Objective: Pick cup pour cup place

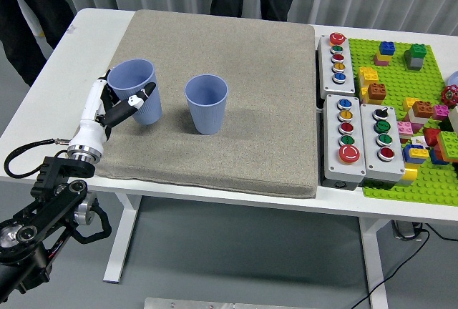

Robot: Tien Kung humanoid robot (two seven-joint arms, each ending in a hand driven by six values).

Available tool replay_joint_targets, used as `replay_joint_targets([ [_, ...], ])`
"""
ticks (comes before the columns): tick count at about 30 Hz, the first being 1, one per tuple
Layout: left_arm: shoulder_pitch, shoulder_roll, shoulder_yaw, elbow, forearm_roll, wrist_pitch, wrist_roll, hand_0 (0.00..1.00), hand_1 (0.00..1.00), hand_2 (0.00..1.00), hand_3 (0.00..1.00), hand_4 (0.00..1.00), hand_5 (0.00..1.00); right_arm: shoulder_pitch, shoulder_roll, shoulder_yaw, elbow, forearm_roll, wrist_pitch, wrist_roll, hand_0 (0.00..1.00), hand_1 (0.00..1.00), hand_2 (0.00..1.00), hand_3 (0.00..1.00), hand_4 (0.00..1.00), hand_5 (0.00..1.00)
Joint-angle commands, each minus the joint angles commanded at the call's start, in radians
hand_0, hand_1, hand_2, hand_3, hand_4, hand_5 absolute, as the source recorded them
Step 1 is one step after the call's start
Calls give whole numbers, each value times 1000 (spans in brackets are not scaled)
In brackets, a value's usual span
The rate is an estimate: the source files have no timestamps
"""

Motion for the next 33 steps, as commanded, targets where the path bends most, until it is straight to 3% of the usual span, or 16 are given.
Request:
replay_joint_targets([
  [2,-5,13,-9,-30,33,8,12,520,433,427,426,784,269,-1,-1,1,0,-1,0,0,674,634,557,561,2,85],
  [6,-52,85,-4,-112,179,2,95,520,433,427,426,784,269,-1,-4,4,0,-5,-1,0,674,634,557,561,2,85],
  [10,-91,136,32,-135,327,-10,140,523,438,431,428,780,251,-4,-6,0,0,2,-2,0,674,634,557,561,2,83],
  [16,-134,148,74,-113,406,-17,168,525,448,442,446,764,229,-9,-5,-2,0,-1,-2,-1,674,634,557,561,2,82],
  [33,-287,179,196,-79,902,-74,300,534,459,454,457,733,229,2,-9,-25,0,33,-8,1,673,634,557,561,2,78],
])
